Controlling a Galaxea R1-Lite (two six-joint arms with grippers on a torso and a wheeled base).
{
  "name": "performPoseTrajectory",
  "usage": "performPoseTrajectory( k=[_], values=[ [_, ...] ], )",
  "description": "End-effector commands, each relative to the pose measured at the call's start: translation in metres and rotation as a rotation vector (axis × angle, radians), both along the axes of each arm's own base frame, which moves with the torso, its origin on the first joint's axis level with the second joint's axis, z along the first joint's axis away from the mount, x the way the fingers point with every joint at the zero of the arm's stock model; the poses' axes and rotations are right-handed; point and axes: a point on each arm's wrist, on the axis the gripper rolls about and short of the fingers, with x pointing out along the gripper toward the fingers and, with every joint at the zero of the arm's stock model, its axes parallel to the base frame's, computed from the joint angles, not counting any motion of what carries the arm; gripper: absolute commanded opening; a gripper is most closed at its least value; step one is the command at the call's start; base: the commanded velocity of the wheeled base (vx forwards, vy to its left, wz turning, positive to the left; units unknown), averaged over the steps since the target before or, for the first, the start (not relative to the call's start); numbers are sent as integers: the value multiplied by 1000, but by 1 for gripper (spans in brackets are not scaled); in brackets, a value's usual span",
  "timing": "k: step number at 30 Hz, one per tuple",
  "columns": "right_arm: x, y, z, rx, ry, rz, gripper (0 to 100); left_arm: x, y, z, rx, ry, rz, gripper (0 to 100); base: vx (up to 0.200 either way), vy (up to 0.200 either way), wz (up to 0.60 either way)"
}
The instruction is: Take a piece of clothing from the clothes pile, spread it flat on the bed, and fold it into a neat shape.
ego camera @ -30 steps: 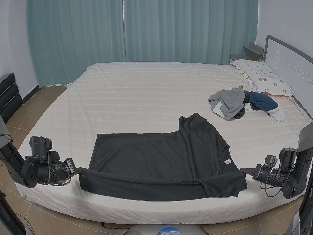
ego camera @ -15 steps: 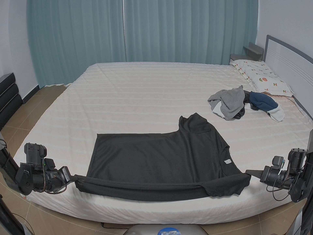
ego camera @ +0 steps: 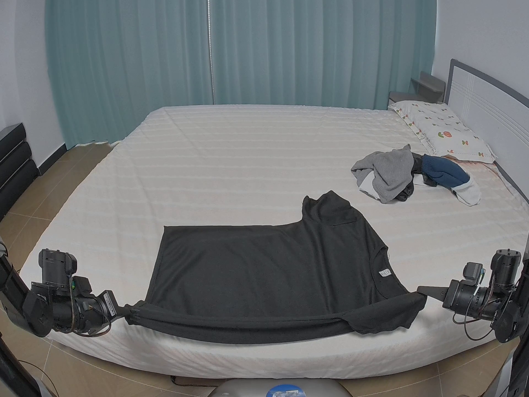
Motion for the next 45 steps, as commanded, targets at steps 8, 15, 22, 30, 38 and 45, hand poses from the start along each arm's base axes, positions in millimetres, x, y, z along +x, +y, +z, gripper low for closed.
performPoseTrajectory(
  k=[8,15,22,30,38,45],
  values=[
    [0,-3,3,-6,-19,-10,0,15,0,7,-10,-32,2,0,0,0,0],
    [20,-5,0,-1,-46,-12,0,34,2,-2,-21,-15,11,0,0,0,0],
    [34,-6,-14,0,-18,-13,0,51,3,-8,-41,-10,27,0,0,0,0],
    [52,-7,-26,-1,-15,-6,0,71,3,-22,-43,14,27,0,0,0,0],
    [67,0,-41,0,4,18,0,85,0,-33,-35,24,22,0,0,0,0],
    [83,-2,-50,1,17,17,0,93,-4,-38,-26,29,12,0,0,0,0]
  ],
)
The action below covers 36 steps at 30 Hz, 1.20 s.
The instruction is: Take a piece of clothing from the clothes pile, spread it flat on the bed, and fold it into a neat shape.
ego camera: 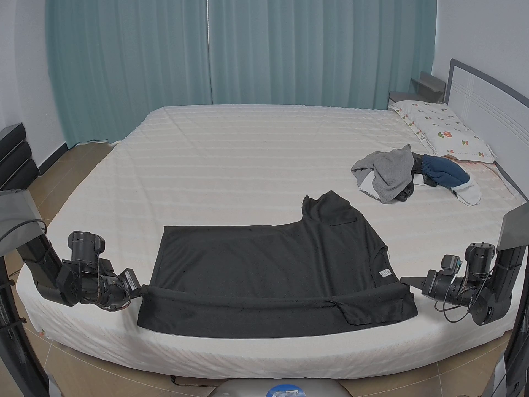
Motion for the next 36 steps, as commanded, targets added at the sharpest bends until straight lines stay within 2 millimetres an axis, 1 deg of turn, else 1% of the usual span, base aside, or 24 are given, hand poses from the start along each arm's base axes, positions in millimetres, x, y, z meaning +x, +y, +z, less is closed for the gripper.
performPoseTrajectory(
  k=[1,5,16,17,18,19,27,28,32,33,36],
  values=[
    [9,-1,-10,2,20,1,0,6,-3,-10,14,20,1,0,0,0,0],
    [13,-2,-13,4,32,0,0,11,-6,-16,40,31,21,0,0,0,0],
    [17,-1,-22,6,48,1,0,12,-10,-17,38,38,28,0,0,0,0],
    [17,-1,-21,5,47,1,100,12,-9,-17,37,38,31,0,0,0,0],
    [17,-1,-21,5,47,1,100,12,-9,-17,35,37,34,0,0,0,0],
    [17,-1,-21,5,47,1,100,12,-9,-17,34,37,35,100,0,0,0],
    [17,-3,-14,7,18,-4,100,13,-9,-13,9,35,67,100,0,0,0],
    [16,-4,-8,14,6,-10,100,13,-7,-9,1,25,82,100,0,0,0],
    [15,-4,2,42,-2,-25,100,9,-1,6,-9,-12,115,100,0,0,0],
    [12,-3,8,65,4,-35,100,7,3,14,-15,-32,135,100,0,0,0],
    [8,-1,15,109,13,-51,100,4,5,22,-36,-49,164,100,0,0,0]
  ],
)
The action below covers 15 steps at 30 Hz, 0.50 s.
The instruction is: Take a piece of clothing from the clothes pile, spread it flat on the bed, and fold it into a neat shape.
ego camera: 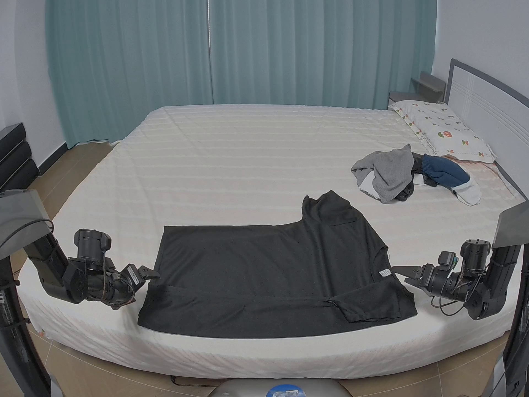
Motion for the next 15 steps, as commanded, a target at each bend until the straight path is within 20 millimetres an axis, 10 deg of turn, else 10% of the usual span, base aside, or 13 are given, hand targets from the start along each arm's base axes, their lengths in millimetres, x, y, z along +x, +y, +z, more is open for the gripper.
performPoseTrajectory(
  k=[1,15],
  values=[
    [-6,2,17,33,-26,-11,100,-6,5,20,-21,-52,37,100,0,0,0],
    [-18,3,12,115,17,-51,100,-5,6,20,-49,-48,57,100,171,0,0]
  ],
)
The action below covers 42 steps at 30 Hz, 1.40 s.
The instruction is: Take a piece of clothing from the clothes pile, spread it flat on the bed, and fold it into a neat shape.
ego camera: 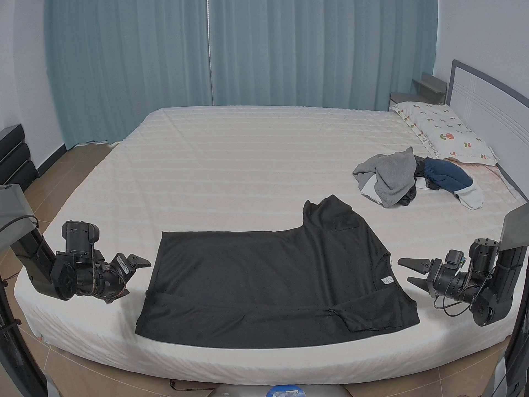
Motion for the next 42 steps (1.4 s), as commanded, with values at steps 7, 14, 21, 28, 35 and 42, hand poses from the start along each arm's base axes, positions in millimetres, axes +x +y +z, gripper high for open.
performPoseTrajectory(
  k=[7,14,21,28,35,42],
  values=[
    [-2,0,-5,1,18,-2,100,-2,0,0,-2,4,0,100,0,0,0],
    [-1,0,-5,1,18,-2,100,1,0,0,-3,-1,-1,100,0,0,0],
    [2,0,-10,-21,24,-46,100,29,2,0,0,-47,-1,100,0,0,0],
    [4,2,-10,-29,24,-55,100,80,3,-5,5,-120,-9,100,0,0,0],
    [5,2,-16,-15,47,-58,100,141,0,-28,27,-204,-54,100,0,0,0],
    [7,2,-20,-12,55,-56,100,167,-1,-55,58,-231,-130,100,0,0,0]
  ],
)
